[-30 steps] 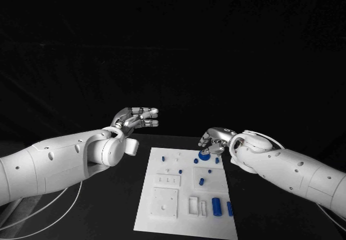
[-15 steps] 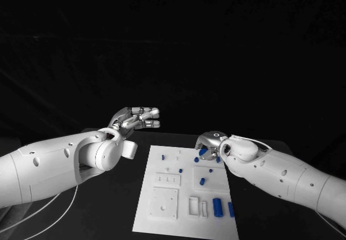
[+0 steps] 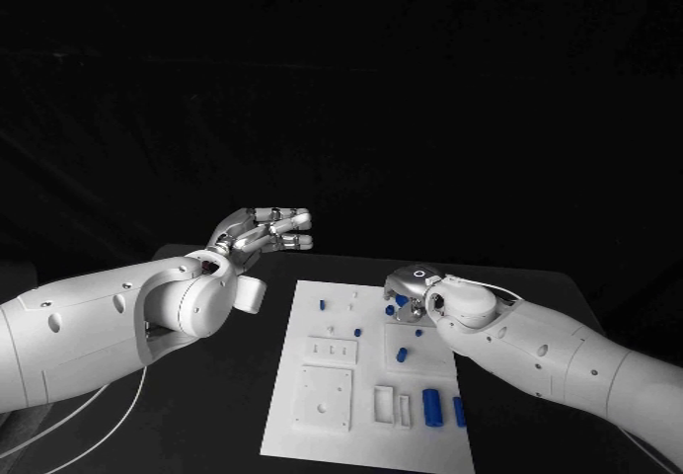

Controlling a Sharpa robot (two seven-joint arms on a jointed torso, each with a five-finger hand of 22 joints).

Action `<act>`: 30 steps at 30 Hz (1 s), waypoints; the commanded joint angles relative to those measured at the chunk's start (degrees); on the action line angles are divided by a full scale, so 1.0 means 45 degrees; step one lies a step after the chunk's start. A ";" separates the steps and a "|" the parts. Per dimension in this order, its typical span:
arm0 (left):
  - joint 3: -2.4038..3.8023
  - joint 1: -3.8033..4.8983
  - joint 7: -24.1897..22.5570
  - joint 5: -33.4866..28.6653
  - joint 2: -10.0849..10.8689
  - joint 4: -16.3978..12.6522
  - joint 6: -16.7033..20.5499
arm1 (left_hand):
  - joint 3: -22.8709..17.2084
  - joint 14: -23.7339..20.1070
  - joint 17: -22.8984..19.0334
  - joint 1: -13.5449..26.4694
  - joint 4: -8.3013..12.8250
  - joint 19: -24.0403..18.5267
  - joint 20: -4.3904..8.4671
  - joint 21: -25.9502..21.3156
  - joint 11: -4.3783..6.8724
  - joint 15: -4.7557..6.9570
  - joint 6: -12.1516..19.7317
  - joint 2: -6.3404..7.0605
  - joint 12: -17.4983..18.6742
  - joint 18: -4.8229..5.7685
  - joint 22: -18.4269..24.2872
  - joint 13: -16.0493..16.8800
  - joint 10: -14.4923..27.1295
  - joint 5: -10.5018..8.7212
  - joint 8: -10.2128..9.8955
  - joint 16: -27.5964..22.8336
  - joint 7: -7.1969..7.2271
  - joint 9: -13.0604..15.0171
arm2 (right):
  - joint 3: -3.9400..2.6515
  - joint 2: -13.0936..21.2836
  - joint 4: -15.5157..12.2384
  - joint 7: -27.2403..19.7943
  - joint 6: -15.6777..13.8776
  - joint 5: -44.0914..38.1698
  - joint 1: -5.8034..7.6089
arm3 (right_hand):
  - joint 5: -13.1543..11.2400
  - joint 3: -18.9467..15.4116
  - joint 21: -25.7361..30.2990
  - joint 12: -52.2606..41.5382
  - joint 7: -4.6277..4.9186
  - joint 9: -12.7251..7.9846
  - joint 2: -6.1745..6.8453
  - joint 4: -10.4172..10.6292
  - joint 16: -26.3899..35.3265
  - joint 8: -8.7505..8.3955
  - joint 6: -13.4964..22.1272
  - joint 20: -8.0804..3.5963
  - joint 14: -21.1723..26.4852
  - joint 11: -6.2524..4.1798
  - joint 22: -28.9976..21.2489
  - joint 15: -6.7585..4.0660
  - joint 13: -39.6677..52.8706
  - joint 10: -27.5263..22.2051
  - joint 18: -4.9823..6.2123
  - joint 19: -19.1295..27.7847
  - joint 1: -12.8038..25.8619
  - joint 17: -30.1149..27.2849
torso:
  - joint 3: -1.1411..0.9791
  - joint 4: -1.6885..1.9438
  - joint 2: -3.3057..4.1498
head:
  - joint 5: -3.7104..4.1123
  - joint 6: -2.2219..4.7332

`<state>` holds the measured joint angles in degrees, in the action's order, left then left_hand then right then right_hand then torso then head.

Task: Assemble the parts on the task board

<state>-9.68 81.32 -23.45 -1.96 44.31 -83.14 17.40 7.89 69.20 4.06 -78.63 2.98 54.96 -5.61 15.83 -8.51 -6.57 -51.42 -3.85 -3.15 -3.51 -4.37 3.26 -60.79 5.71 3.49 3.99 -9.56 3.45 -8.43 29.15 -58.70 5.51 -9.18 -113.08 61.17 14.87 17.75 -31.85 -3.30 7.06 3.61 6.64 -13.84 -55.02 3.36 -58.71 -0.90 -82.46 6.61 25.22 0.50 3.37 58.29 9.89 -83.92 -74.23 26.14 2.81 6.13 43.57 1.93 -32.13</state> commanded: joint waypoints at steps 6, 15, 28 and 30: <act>0.0100 0.0052 -0.0014 0.0113 0.0106 -0.0241 -0.0128 | -0.0050 -0.0094 -0.0016 0.0169 0.0086 -0.0100 -0.0044 0.0043 -0.0013 -0.0001 0.0465 0.0090 -0.0063 0.0058 0.0012 0.0019 0.0107 0.0022 -0.0024 -0.0044 -0.0039 -0.0029 | -0.0009 -0.0066 0.0183 0.0208 -0.0241 -0.0641 -0.0064 | -0.0351 0.0597 0.0067 0.0006 -0.0008 -0.0016 -0.0156 -0.0311 -0.0075 0.0034 -0.0081 0.0018 0.0059 -0.0102 0.0226 -0.0040 -0.0014 0.0488 0.0143 -0.0328 0.0136 -0.0025 | 0.0095 0.0088 0.0325 | 0.0043 0.0190; 0.0332 0.0066 0.0003 0.0112 0.0230 -0.0389 -0.0113 | -0.0074 -0.0083 -0.0015 0.0181 0.0098 -0.0097 -0.0045 0.0059 -0.0014 0.0002 0.0486 0.0106 -0.0062 0.0052 0.0011 0.0018 0.0120 0.0015 -0.0023 -0.0043 -0.0044 -0.0030 | -0.0011 -0.0119 0.0257 0.0384 -0.0420 -0.0824 -0.0076 | -0.0565 0.1547 0.0122 0.0007 -0.0044 -0.0013 -0.0105 -0.0427 -0.0137 0.0036 -0.0266 -0.0011 0.0051 -0.0160 0.0626 -0.0063 -0.0017 0.0815 0.0108 -0.0315 0.0449 -0.0031 | 0.0162 0.0171 0.0575 | 0.0138 0.0315; 0.0372 0.0075 0.0058 0.0112 0.0221 -0.0390 -0.0181 | -0.0098 -0.0078 -0.0015 0.0211 0.0100 -0.0106 -0.0047 0.0073 -0.0020 0.0001 0.0482 0.0121 -0.0062 0.0052 0.0014 0.0019 0.0142 0.0009 -0.0022 -0.0043 -0.0047 -0.0029 | -0.0013 -0.0086 0.0285 0.0537 -0.0779 -0.0863 -0.0077 | -0.0642 0.2584 0.0096 0.0007 -0.0061 -0.0008 0.0000 -0.0334 -0.0175 0.0040 -0.0431 -0.0088 0.0053 -0.0272 0.1045 -0.0139 -0.0012 0.1319 0.0081 -0.0253 0.0736 -0.0003 | 0.0190 0.0192 0.0821 | 0.0158 0.0457; 0.0373 0.0076 0.0070 0.0112 0.0221 -0.0383 -0.0192 | -0.0098 -0.0078 -0.0015 0.0211 0.0100 -0.0106 -0.0047 0.0073 -0.0020 0.0001 0.0482 0.0121 -0.0062 0.0052 0.0014 0.0019 0.0142 0.0009 -0.0022 -0.0043 -0.0047 -0.0029 | -0.0014 -0.0083 0.0282 0.0555 -0.0803 -0.0870 -0.0078 | -0.0656 0.2622 0.0105 0.0006 -0.0060 -0.0007 -0.0002 -0.0319 -0.0175 0.0041 -0.0448 -0.0091 0.0056 -0.0273 0.1077 -0.0142 -0.0012 0.1321 0.0081 -0.0250 0.0739 -0.0001 | 0.0192 0.0195 0.0866 | 0.0168 0.0503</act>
<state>-8.07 81.53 -22.99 -1.77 45.38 -84.76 17.39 7.57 69.20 4.07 -78.24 3.30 54.76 -5.82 15.83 -8.71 -6.57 -49.59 -3.46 -3.15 -3.51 -4.38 3.25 -60.60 5.71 3.49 3.99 -9.77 3.38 -8.49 28.76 -57.40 7.40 -12.23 -115.91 60.87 11.98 29.29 -31.62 -3.30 6.72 3.60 6.63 -15.24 -55.52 3.36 -60.28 -0.87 -82.28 5.32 30.03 0.29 3.37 63.90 9.79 -83.90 -71.49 26.09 3.66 6.99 47.07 2.65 -30.09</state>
